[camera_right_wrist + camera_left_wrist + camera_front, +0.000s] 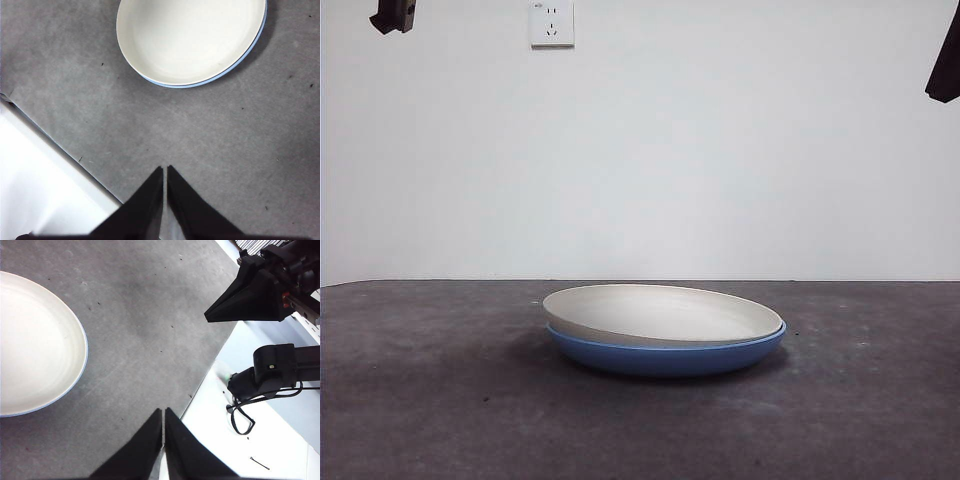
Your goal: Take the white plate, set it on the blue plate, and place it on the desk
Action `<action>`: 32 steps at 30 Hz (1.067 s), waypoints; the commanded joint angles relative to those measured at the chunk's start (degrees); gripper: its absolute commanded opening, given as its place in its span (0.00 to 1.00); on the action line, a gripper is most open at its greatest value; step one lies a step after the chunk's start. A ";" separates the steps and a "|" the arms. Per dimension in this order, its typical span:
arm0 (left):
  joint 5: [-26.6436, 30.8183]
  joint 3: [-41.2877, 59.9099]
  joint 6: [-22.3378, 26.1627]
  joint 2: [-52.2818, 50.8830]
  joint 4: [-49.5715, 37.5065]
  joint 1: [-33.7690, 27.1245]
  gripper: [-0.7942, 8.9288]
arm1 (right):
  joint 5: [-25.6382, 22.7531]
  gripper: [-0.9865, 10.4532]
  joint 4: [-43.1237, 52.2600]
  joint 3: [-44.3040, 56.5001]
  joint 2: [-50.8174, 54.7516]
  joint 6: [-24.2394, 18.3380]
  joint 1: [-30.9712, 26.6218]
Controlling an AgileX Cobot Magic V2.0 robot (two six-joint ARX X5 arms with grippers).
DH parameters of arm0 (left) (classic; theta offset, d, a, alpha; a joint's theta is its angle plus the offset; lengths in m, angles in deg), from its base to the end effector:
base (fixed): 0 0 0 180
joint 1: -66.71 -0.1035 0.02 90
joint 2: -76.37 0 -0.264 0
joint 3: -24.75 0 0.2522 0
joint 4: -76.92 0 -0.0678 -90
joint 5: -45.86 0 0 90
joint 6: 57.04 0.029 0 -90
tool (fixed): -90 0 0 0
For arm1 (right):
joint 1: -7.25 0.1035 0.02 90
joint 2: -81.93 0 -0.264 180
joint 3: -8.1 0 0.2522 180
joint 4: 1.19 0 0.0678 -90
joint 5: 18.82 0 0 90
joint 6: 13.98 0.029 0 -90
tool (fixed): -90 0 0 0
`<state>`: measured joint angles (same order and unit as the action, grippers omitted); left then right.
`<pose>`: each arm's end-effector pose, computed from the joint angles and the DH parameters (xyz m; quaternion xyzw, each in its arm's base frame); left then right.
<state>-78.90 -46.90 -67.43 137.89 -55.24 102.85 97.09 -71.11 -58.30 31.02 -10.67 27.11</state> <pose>0.1638 -0.1401 0.3239 -0.0659 0.3715 -0.5174 0.7681 0.1379 0.0633 0.2994 0.0478 0.4665 0.3325 0.8183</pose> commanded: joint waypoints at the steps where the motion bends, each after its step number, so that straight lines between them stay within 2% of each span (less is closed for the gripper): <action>1: -0.17 -0.66 0.68 0.22 -0.50 0.31 0.09 | 0.15 0.09 0.48 -0.96 -0.28 -0.59 0.33; 18: -0.17 -0.66 0.68 0.17 -0.66 0.31 0.09 | 0.15 0.09 0.48 -0.96 -0.28 -0.59 0.33; 20: 0.92 -0.66 3.43 -0.66 -1.22 -0.44 0.09 | 0.15 0.09 0.48 -0.96 -0.28 -0.59 0.33; 25: 11.41 -0.46 6.60 -5.44 -8.63 -6.69 0.09 | 0.15 0.09 0.48 -0.96 -0.28 -0.59 0.33; 32: 14.03 7.43 11.15 -16.79 -24.41 -22.49 0.09 | 0.15 0.09 0.48 -0.96 -0.28 -0.59 0.31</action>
<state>-65.05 -40.23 -58.40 121.80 -77.79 81.47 97.09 -71.09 -58.30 31.02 -10.76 27.11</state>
